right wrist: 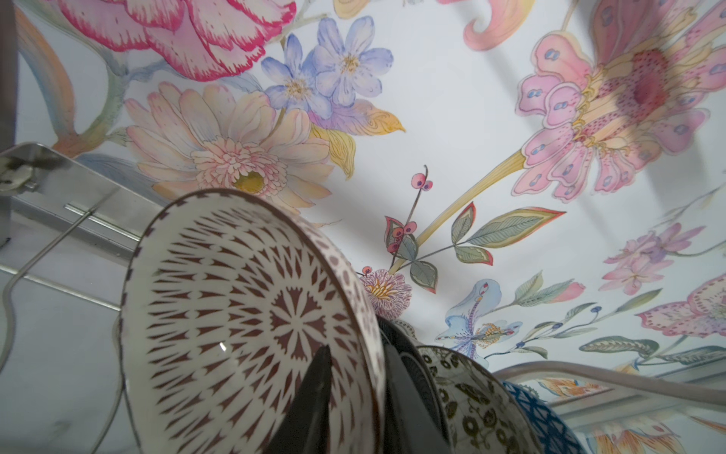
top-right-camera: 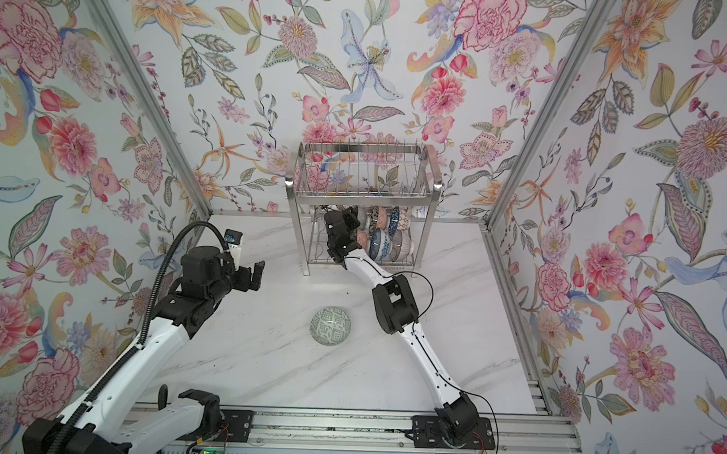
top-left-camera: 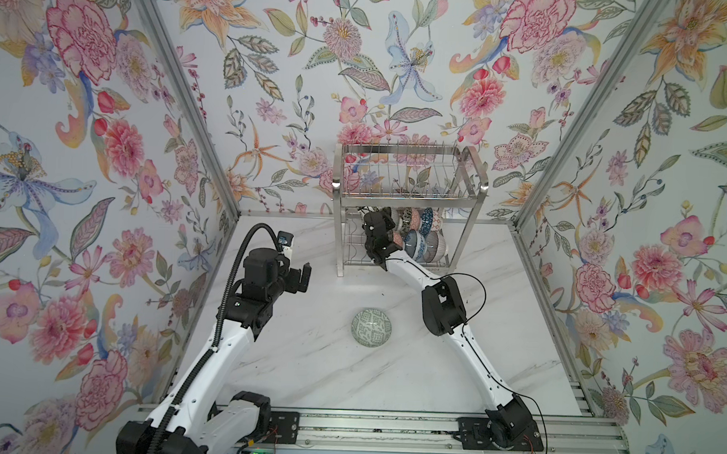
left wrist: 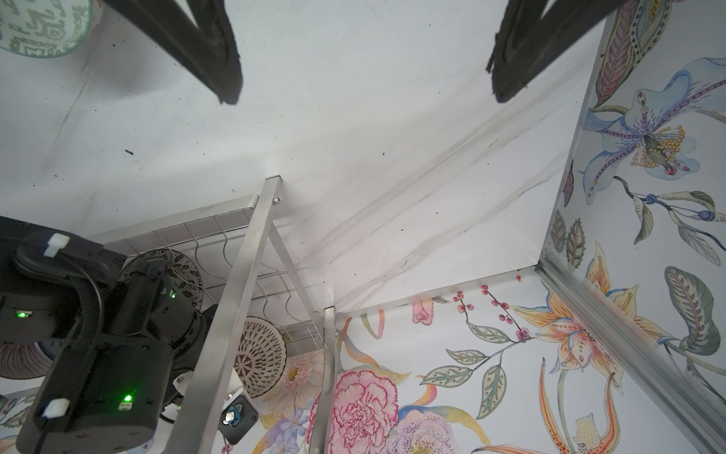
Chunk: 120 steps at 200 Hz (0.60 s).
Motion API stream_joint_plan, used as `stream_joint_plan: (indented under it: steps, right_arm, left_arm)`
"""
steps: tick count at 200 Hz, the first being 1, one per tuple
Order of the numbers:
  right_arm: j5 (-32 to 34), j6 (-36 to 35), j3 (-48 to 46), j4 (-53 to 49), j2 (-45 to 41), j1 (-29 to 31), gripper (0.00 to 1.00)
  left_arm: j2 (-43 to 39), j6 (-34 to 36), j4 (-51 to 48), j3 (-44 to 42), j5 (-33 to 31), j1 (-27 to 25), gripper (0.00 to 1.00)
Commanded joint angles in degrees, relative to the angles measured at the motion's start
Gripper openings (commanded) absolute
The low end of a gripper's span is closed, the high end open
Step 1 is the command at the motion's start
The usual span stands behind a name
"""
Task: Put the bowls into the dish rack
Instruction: 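Lower the red starburst bowl into the upper rack tier with the right gripper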
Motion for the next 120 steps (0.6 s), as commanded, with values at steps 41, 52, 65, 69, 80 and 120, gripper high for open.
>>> stream_joint_plan:
  steps: [41, 52, 65, 69, 80, 120]
  right_arm:
    - [0.2, -4.4, 1.6, 2.4, -0.2, 2.9, 0.24]
    - [0.3, -4.7, 1.5, 2.5, -0.1, 3.0, 0.24]
    - [0.5, -4.7, 1.5, 2.3, -0.1, 3.1, 0.24]
    - [0.5, -4.7, 1.5, 2.2, -0.2, 3.1, 0.25]
    - [0.5, -4.8, 1.5, 2.1, -0.3, 3.2, 0.25]
    - [0.6, -4.3, 1.2, 1.5, -1.2, 3.3, 0.36]
  left_arm:
    - [-0.6, -0.8, 1.1, -0.7, 0.9, 0.8, 0.99]
    - [-0.6, -0.9, 1.2, -0.7, 1.0, 0.8, 0.99]
    - [-0.6, -0.9, 1.2, -0.7, 1.1, 0.9, 0.99]
    - [-0.7, -0.9, 1.2, -0.7, 1.1, 0.9, 0.99]
    - [-0.6, -0.9, 1.2, -0.7, 1.1, 0.9, 0.99]
    - [-0.9, -0.9, 1.2, -0.8, 1.1, 0.9, 0.99]
